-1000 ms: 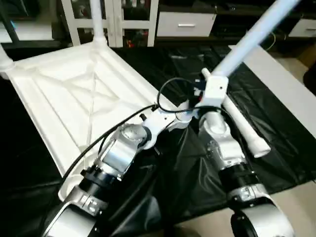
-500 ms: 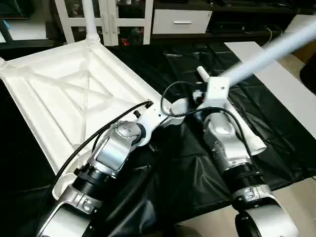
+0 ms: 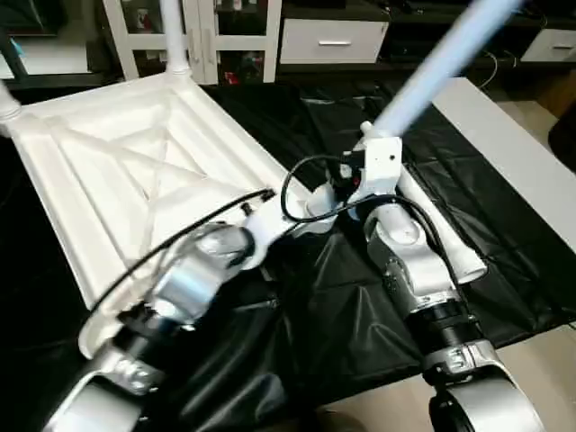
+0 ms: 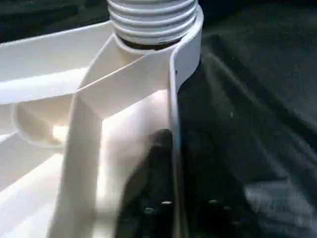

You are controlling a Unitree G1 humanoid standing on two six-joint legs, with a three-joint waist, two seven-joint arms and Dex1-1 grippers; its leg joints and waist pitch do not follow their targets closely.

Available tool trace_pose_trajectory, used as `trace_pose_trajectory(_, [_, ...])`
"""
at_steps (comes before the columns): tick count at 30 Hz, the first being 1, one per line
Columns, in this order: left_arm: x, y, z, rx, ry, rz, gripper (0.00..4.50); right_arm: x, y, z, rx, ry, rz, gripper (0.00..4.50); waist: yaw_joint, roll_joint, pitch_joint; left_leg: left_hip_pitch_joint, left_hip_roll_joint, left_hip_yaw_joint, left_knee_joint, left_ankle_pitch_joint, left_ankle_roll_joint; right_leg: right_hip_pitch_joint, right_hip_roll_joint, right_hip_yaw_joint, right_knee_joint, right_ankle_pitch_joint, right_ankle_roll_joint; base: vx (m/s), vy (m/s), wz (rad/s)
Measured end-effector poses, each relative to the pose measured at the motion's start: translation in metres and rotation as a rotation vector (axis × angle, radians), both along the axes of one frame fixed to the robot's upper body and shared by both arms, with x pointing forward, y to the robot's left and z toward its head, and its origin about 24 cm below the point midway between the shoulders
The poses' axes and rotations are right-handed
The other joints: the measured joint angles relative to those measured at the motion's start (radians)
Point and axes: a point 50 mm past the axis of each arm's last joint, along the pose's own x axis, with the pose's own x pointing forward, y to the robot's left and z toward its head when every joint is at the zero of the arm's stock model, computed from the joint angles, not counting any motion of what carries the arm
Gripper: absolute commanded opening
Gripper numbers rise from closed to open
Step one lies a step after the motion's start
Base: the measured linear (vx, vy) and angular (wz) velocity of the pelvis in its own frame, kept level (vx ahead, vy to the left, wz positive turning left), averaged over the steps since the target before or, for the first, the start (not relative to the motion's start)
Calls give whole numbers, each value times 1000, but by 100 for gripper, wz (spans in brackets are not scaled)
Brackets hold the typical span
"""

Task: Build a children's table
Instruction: Insert table leg to table base

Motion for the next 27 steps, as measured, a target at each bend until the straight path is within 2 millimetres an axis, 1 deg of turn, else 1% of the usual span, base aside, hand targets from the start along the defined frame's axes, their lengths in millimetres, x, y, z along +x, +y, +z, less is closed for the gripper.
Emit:
trace_pose_trajectory(1, [-1, 1, 2, -6, -7, -17, 64, 0, -2, 1, 1, 3, 4, 233, 3, 0, 0, 0, 0, 0, 1, 0, 0, 0, 0, 0, 1, 0, 0, 0, 0, 0])
trace_pose_trajectory(3, [-3, 4, 5, -25, -21, -52, 100, 0, -7, 5, 15, 7, 14, 217, 13, 0, 0, -1, 0, 1, 2, 0, 0, 0, 0, 0, 2, 0, 0, 0, 0, 0])
trace_pose_trajectory(4, [-3, 8, 10, -32, -45, -83, 99, 0, -9, 10, 18, -3, 24, 213, 15, 0, 0, -1, 0, 1, 3, 0, 0, 0, 0, 0, 2, 0, 0, 0, 0, 0])
trace_pose_trajectory(5, [-3, 14, 17, -35, -80, -108, 101, 0, -14, 15, 16, -20, 24, 209, 18, 0, 0, -1, 1, 0, 4, 0, 0, 0, 0, 0, 3, 0, 0, 0, 0, 0])
trace_pose_trajectory(6, [-1, 22, 27, -46, -129, -113, 112, 1, -23, 21, 8, -43, 11, 201, 19, 0, 0, 0, 1, 1, 4, 0, 0, 0, 0, 0, 4, 0, 0, 0, 0, 0])
trace_pose_trajectory(8, [0, 31, 39, -84, -165, -116, 124, 2, -31, 29, 29, -69, -14, 185, 22, 0, 0, 0, 1, 1, 7, 0, 0, 0, -1, 1, 8, 0, 0, 0, 0, 0])
trace_pose_trajectory(13, [-4, 27, 46, -266, -145, -157, 124, 2, -29, 31, 76, -82, 13, 181, 21, 0, 0, 1, 1, 1, 11, 0, -1, 0, -1, 1, 13, 0, 0, 0, 0, 0])
trace_pose_trajectory(16, [2, 43, 60, -356, -194, -87, 124, 1, -30, 35, 85, -99, 24, 180, 19, 0, 0, 2, 1, 1, 12, 1, -1, 0, -1, 1, 16, 1, -2, 0, 0, 0])
trace_pose_trajectory(17, [5, 48, 68, -403, -225, -53, 124, 1, -33, 37, 69, -103, 23, 180, 19, 0, 0, 2, 1, 1, 13, 1, -2, 0, -1, 2, 17, 1, -2, 0, 0, 0])
trace_pose_trajectory(18, [8, 50, 75, -442, -251, -33, 153, 1, -34, 38, 50, -106, 25, 180, 20, 0, 0, 3, 2, 1, 13, 1, -2, 1, -1, 1, 18, 1, -2, 0, 0, 0])
trace_pose_trajectory(19, [12, 49, 86, -556, -282, 2, 160, 1, -36, 40, -23, -100, 40, 180, 24, 0, 0, 1, 2, 1, 14, 1, -2, 0, -1, 1, 19, 1, -2, 0, 0, 0])
trace_pose_trajectory(20, [15, 44, 107, -718, -333, 8, 160, 2, -38, 43, -142, -83, 68, 180, 27, 0, 0, -1, 2, 1, 16, 1, -2, 0, -1, 1, 19, 1, -2, 0, 0, 0])
trace_pose_trajectory(21, [14, 38, 124, -814, -373, -20, 160, 3, -38, 46, -216, -78, 85, 180, 28, -1, 0, -1, 3, 1, 18, 1, -2, 1, -1, 1, 19, 1, -2, 0, 0, 0])
trace_pose_trajectory(23, [5, 23, 159, -940, -458, -127, 197, 4, -32, 53, -329, -86, 126, 180, 30, -1, -2, 0, 3, 1, 19, 1, -2, 2, -1, 2, 19, 1, -2, 0, 0, 0])
trace_pose_trajectory(25, [-2, 11, 168, -995, -447, -193, 206, 2, -27, 52, -401, -72, 164, 180, 33, 3, -5, 1, 3, 1, 20, 1, -2, 4, -1, 2, 19, 1, -2, 0, 0, 0])
trace_pose_trajectory(27, [-4, -3, 165, -1052, -371, -231, 218, 1, -25, 46, -463, -22, 196, 180, 37, 3, -5, 0, 3, 1, 20, 1, -1, 4, -1, 1, 19, 1, -2, 0, 0, 0])
